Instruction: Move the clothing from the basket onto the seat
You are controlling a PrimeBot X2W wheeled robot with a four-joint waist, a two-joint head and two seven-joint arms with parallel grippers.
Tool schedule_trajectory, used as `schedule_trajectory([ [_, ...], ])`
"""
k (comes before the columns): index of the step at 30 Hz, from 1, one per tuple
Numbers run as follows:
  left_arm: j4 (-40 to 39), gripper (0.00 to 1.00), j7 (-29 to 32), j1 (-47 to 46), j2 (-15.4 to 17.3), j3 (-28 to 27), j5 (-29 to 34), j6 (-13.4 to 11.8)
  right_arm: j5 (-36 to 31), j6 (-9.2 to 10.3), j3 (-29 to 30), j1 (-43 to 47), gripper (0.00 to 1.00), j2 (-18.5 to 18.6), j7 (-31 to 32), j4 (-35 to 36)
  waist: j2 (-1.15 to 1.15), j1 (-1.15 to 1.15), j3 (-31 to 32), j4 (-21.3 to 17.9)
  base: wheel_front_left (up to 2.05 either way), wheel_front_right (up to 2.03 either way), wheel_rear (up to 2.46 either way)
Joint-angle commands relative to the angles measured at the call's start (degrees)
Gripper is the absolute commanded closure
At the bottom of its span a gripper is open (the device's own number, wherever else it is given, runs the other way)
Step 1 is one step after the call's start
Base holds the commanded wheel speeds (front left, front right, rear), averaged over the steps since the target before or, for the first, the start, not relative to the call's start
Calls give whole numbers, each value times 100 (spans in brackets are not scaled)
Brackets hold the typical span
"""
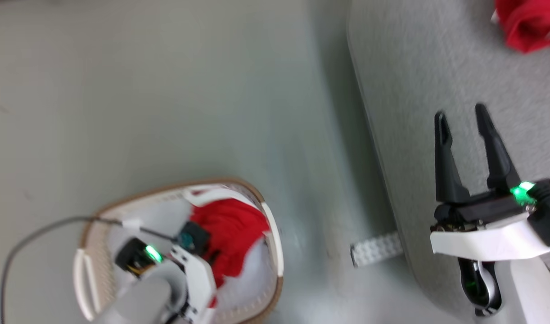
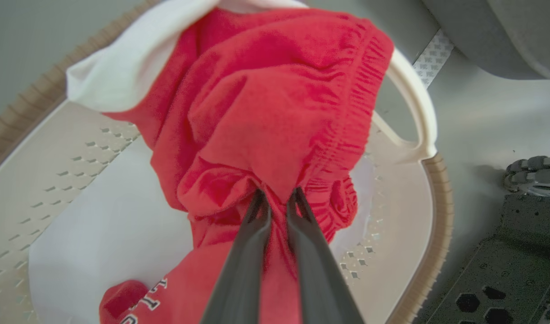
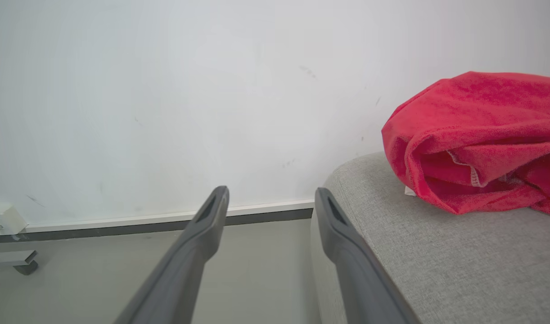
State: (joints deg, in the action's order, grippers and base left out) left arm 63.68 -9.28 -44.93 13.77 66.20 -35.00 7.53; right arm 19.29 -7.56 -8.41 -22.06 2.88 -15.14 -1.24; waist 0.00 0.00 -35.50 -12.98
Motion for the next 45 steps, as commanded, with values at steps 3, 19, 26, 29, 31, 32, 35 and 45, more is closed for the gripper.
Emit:
schedule_trajectory([
  [3, -99, 100, -260, 338, -114, 11, -223, -11, -103, 15, 65, 205, 0, 2, 0, -145, 0, 0, 1154, 447, 0, 0, 0],
  [19, -2402, 100, -587, 1044, 78, -1252, -488, -203, -154, 15, 56, 1177, 0, 189, 0, -592, 0, 0, 3017, 1288, 0, 0, 0],
  [26, -3858, 100, -588, 1190, 438, -1813, -289, -556, -23, 15, -99, 1375, 0, 301, 19, -678, 0, 0, 3385, 1534, 0, 0, 0],
  [29, -4374, 100, -552, 1156, 568, -1953, -352, -707, 9, 15, -211, 1427, 0, 294, 22, -715, 0, 0, 3447, 1590, 0, 0, 0],
  [31, -4723, 100, -492, 1188, 684, -2047, -406, -824, 33, 15, -337, 1428, 0, 283, 31, -746, 0, 0, 3473, 1600, 0, 0, 0],
  [32, -4885, 100, -460, 1220, 742, -2094, -440, -880, 32, 15, -380, 1426, 0, 279, 20, -760, 0, 0, 3473, 1599, 0, 0, 0],
  [35, -5316, 100, -344, 1328, 894, -2166, -493, -1020, 61, 15, -468, 1429, 0, 249, 14, -818, 0, 0, 3489, 1599, 0, 0, 0],
  [45, -5951, 100, -166, 1634, 1097, -2195, -577, -1314, 141, 15, -822, 1276, 0, 366, 5, -878, 0, 0, 3512, 1526, 0, 0, 0],
])
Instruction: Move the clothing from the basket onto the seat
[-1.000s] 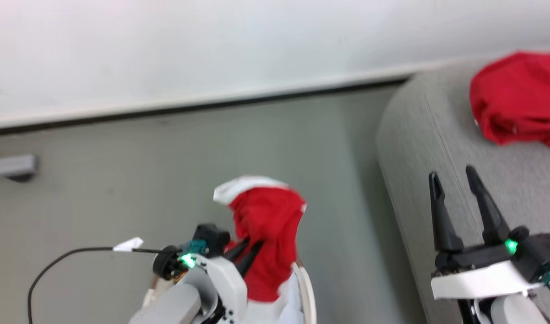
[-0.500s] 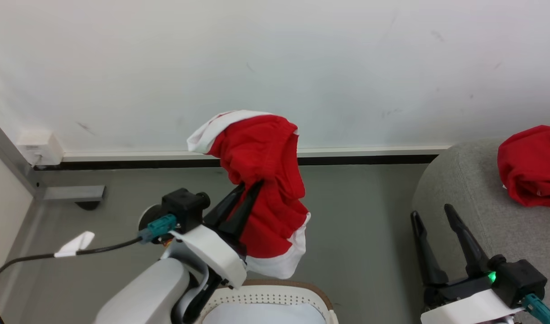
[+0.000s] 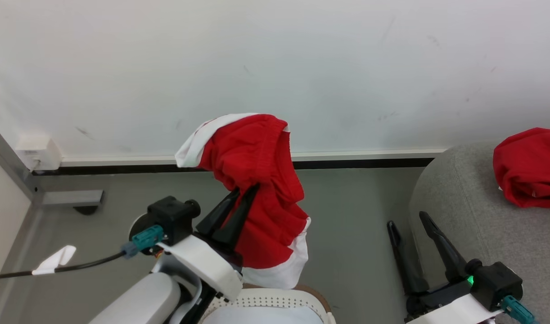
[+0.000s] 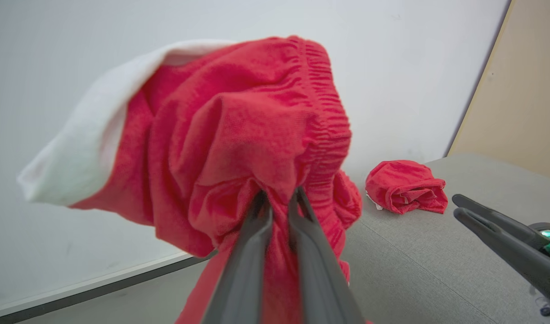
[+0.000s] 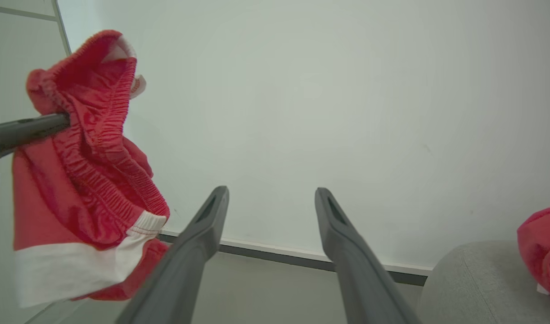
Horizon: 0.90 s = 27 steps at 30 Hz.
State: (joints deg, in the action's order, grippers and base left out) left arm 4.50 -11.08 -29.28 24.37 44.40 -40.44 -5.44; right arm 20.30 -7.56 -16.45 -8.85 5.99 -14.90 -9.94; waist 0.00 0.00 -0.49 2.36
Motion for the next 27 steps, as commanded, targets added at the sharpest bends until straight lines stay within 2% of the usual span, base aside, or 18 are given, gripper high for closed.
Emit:
schedule_trajectory([
  [1, -42, 100, 20, 90, 39, -9, -36, -29, 55, 15, -88, -47, 0, 85, -16, -15, 0, 0, 22, -13, 0, 0, 0],
  [6, -42, 100, -2, 183, 27, 54, -22, -51, 217, 15, -442, -121, 0, 97, 65, -30, 0, 0, 67, -29, 0, 0, 0],
  [13, 13, 100, -44, 228, -105, 223, 46, 1, 761, 14, -1910, -500, 0, 350, 367, 37, 0, 0, 110, 70, 0, 0, 0],
  [18, 48, 100, -52, 283, -268, 440, 124, 68, 1147, 14, -2685, -874, 0, 482, 530, -213, 0, 0, 174, 226, 0, 0, 0],
  [22, 108, 100, 4, 294, -400, 616, 154, 132, 1344, 14, -3107, -1159, 0, 576, 460, -528, 0, 0, 221, 377, 0, 0, 0],
  [27, 160, 100, 45, 299, -533, 787, 167, 204, 1436, 14, -3306, -1379, 0, 487, 315, -847, 0, 0, 250, 530, 0, 0, 0],
])
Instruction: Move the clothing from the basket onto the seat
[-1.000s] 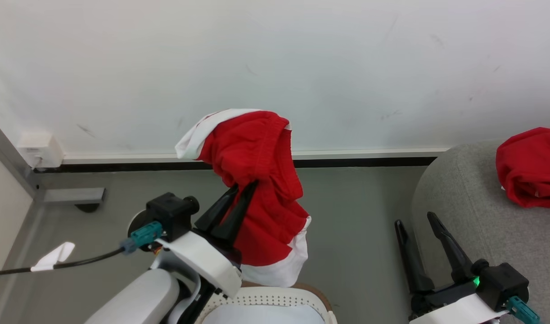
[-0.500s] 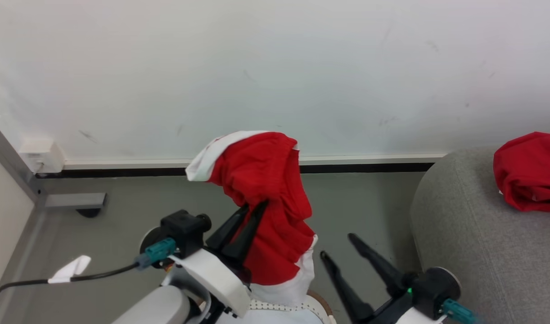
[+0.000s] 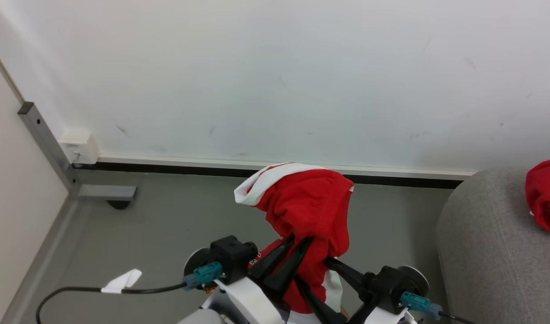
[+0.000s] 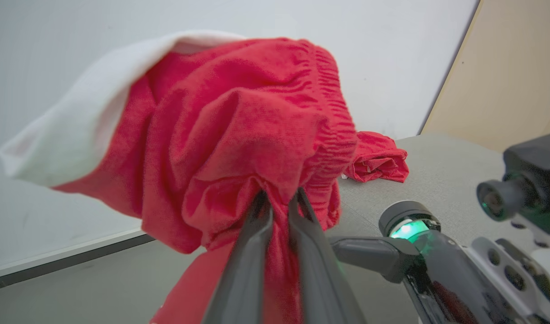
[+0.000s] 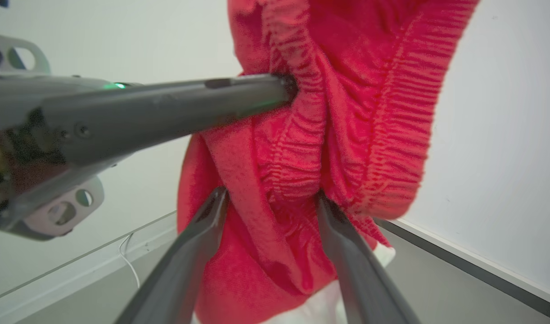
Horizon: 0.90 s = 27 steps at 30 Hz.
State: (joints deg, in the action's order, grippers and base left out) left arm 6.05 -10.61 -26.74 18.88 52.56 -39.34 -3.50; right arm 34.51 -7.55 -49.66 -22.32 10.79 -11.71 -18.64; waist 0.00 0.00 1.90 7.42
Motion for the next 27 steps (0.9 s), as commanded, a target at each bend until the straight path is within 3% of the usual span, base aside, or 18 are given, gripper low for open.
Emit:
schedule_trajectory([
  [1, 19, 100, 4, 52, -4, 8, 55, 31, 18, 13, -53, -88, 0, -11, -36, -48, 0, 0, 18, 55, 0, 0, 0],
  [11, 142, 100, 81, 59, -196, 245, 13, 147, 189, 13, -518, -480, 0, -151, -230, -735, 0, 0, 74, 335, 0, 0, 0],
  [17, 170, 100, 119, 65, -241, 285, -45, 141, 170, 13, -349, -564, 2, -385, -336, -1177, 0, 0, 109, 400, 0, 0, 0],
  [19, 185, 100, 120, 90, -225, 283, -58, 124, 143, 13, -335, -567, 75, -438, -352, -1218, 0, 0, 115, 395, 0, 0, 0],
  [20, 190, 100, 114, 98, -215, 277, -65, 119, 141, 13, -337, -561, 100, -455, -353, -1222, 0, 0, 115, 388, 0, 0, 0],
  [27, 296, 100, 26, 167, -135, 151, -188, 48, 101, 13, -255, -386, 100, -349, -354, -1006, 0, 0, 49, 243, 0, 0, 0],
])
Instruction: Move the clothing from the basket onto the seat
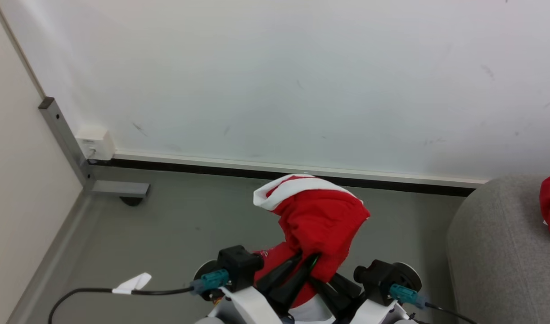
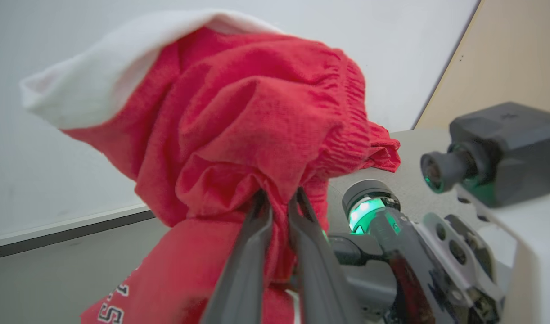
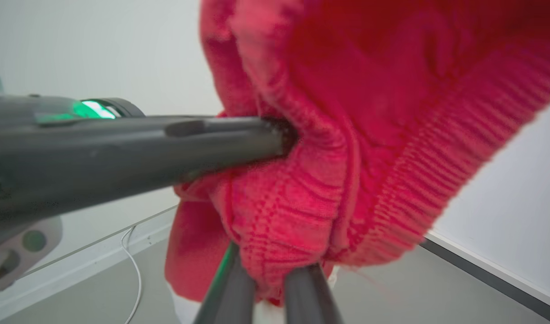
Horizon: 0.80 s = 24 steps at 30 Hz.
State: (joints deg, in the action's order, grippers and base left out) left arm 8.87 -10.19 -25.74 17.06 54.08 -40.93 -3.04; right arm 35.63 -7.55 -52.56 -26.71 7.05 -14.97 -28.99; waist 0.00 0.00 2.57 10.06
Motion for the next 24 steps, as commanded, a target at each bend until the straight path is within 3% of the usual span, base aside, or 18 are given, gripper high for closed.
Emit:
schedule_trajectory([
  [1, 45, 100, -42, 70, 69, -23, -40, -4, -4, 13, 40, 79, 100, 32, -29, 56, 0, 0, -39, -55, 0, 0, 0],
  [4, 117, 100, -97, 79, 86, -76, -65, -23, -10, 13, 58, 143, 100, 65, -27, 92, 0, 0, -86, -134, 0, 0, 0],
  [7, 151, 51, -155, 75, 55, -100, -97, -15, -9, 13, 155, 214, 100, 105, -25, 110, 0, 0, -126, -191, 0, 0, 0],
  [8, 144, 0, -170, 78, 23, -119, -125, 15, -16, 13, 193, 246, 100, 113, -24, 113, 0, 0, -137, -212, 0, 0, 0],
  [15, 95, 0, -251, 50, 47, -134, -62, -14, -58, 13, 812, 343, 100, 268, -25, 210, 0, 0, -217, -479, 0, 0, 0],
  [24, -112, 0, -375, 8, 63, -229, 81, -90, -293, 13, 1933, 503, 100, 646, -24, 590, 0, 0, -363, -1305, 0, 0, 0],
])
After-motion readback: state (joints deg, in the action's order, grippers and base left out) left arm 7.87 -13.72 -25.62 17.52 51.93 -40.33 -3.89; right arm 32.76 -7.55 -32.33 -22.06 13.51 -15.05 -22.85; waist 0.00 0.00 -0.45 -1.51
